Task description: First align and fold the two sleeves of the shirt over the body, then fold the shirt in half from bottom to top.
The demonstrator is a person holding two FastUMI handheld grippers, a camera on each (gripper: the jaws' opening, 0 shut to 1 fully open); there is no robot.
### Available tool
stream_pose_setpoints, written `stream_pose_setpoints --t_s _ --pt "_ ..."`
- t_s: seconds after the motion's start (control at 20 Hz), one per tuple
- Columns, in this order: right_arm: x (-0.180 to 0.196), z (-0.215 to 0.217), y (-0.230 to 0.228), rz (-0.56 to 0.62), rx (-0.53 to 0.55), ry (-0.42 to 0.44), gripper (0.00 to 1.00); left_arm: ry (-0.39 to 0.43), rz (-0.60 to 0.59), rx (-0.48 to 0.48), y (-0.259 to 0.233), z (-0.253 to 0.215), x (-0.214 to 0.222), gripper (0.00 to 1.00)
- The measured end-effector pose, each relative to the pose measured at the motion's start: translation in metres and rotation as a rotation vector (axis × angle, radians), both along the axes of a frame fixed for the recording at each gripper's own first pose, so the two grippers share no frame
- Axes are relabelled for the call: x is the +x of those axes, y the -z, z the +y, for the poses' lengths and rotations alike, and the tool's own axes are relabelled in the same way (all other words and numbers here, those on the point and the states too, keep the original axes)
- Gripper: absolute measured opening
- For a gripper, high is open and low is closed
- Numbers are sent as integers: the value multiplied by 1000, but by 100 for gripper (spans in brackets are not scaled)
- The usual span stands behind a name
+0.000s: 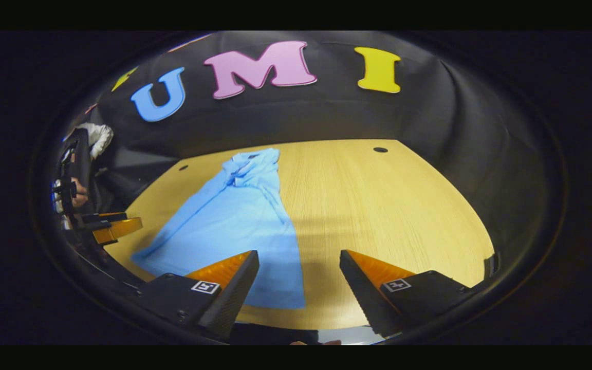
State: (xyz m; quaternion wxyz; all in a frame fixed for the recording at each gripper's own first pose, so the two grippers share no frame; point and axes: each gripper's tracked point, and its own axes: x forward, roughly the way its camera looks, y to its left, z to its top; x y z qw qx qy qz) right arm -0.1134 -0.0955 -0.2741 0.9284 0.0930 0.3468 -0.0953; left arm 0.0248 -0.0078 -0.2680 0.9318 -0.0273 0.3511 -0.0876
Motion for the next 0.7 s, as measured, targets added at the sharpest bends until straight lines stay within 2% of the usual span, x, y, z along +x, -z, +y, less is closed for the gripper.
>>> stream_pose_setpoints --t_s 0.1,0.25,0.7 --pt "-13 17 12 31 -18 -48 98 -12 40 -2 15 7 -16 99" --pt "-24 34 32 73 -22 -73 98 7 104 15 47 12 -37 99" --pt "-31 35 67 154 -6 -9 98 -1 209 23 85 25 -64 99"
